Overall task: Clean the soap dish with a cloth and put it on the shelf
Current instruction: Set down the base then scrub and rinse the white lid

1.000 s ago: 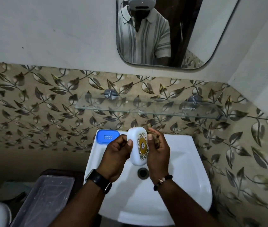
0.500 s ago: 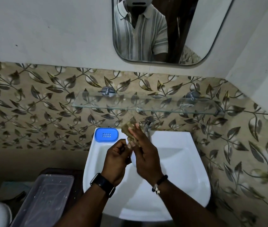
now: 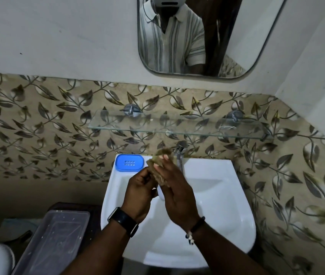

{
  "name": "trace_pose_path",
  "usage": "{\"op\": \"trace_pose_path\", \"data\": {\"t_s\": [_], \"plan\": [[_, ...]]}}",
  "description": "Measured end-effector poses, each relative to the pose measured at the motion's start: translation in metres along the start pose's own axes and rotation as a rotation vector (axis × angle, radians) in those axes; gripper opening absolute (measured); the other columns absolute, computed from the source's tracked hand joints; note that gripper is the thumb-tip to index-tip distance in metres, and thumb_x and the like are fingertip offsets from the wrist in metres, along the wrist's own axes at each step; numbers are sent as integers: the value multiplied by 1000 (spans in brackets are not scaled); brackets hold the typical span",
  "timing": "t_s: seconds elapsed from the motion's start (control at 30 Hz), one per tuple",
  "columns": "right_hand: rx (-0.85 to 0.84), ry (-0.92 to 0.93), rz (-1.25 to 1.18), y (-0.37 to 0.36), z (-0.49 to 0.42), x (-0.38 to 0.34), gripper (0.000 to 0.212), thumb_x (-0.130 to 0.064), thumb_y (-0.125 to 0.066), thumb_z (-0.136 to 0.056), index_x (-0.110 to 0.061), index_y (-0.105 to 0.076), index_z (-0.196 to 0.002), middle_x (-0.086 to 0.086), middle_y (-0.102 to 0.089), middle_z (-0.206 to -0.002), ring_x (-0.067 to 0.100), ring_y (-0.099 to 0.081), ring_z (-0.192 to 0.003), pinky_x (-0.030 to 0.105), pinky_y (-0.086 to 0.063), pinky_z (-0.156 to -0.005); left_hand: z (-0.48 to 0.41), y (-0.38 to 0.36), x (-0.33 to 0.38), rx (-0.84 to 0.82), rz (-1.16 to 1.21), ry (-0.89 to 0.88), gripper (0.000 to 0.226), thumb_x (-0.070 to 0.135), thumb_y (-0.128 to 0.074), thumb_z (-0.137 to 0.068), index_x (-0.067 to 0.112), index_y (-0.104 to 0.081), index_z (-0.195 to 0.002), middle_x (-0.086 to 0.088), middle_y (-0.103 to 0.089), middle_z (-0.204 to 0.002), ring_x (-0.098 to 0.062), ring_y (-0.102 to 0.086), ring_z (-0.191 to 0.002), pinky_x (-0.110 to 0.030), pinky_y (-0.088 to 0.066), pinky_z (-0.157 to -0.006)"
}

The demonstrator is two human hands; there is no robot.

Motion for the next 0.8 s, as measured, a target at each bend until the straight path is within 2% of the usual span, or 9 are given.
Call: {"op": "trace_pose_path", "data": {"t_s": [0.1, 0.23, 0.3, 0.37, 0.47, 0.6, 0.67, 0.73, 0.8], "plan": [[10, -110, -31, 10, -17, 20, 36, -3, -50, -102, -17, -62, -133, -4, -60, -140, 14, -49, -137, 40, -42, -113, 2, 1, 4, -75, -131, -38, 20, 24, -60, -95, 9, -73, -98, -11, -75, -95, -25, -68, -89, -43, -58, -79], [216, -590, -438, 14, -12, 46, 24, -12, -50, -105, -19, -66, -120, -9, -73, -117, 9, -65, -113, 24, -53, -93, 3, 1, 14, -71, -176, -100, 18, 28, -61, -93, 18, -76, -95, -4, -76, -93, -17, -70, -85, -33, -58, -73], [267, -804, -626, 3, 2, 52, 21, -13, -50, -104, -19, -69, -109, -3, -76, -101, 19, -69, -98, 32, -56, -79, 3, -1, 20, -67, -197, -157, 14, 27, -63, -94, 23, -76, -92, 1, -75, -89, -12, -68, -82, -27, -56, -71], [274, -1002, -750, -9, 18, 54, 22, -15, -48, -104, -20, -69, -107, 8, -75, -94, 28, -66, -81, 37, -52, -62, 2, -1, 21, -75, -361, -269, 13, 27, -65, -96, 26, -76, -90, 4, -73, -86, -10, -64, -78, -25, -54, -70], [258, -1220, -804, -14, 28, 56, 26, -20, -45, -102, -13, -68, -110, 17, -71, -85, 28, -59, -63, 28, -40, -48, 4, -4, 14, -106, -633, -440, 23, 33, -60, -97, 15, -72, -90, -1, -67, -81, -20, -61, -75, -36, -53, -69], [254, -1339, -1000, -15, 29, 47, 28, -22, -48, -101, -7, -71, -101, 13, -68, -73, 22, -59, -56, 25, -48, -47, 7, -11, 1, -235, -1108, -709, 13, 21, -59, -94, 20, -71, -98, 9, -63, -83, -6, -54, -76, -9, -39, -69], [277, -1305, -1181, -12, 28, 43, 29, -18, -47, -102, -6, -71, -112, 20, -74, -92, 27, -67, -68, 31, -57, -54, 1, -5, -2, -241, -1318, -730, 20, 13, -64, -86, 26, -69, -100, 8, -61, -85, -15, -54, -76, -22, -40, -57], [265, -1234, -1327, -7, 27, 40, 40, -28, -46, -102, -3, -66, -126, 27, -70, -113, 33, -68, -78, 36, -58, -60, -2, 2, 2, -212, -1437, -751, 22, 13, -61, -83, 29, -67, -96, 8, -59, -82, -18, -56, -73, -27, -36, -44], [222, -1193, -1207, -4, 27, 41, 43, -36, -52, -101, -3, -66, -123, 27, -69, -105, 31, -66, -72, 33, -55, -56, -2, 3, 2, -237, -1524, -798, 22, 21, -49, -86, 30, -68, -94, 8, -59, -81, -19, -58, -73, -27, -36, -39]]}}
Point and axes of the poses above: each hand's wrist, its own z-axis away from the middle knuckle, its own y-axis out of the back of the hand, x = y × z, the point moved 5 cm from there along -z, towards the middle knuckle
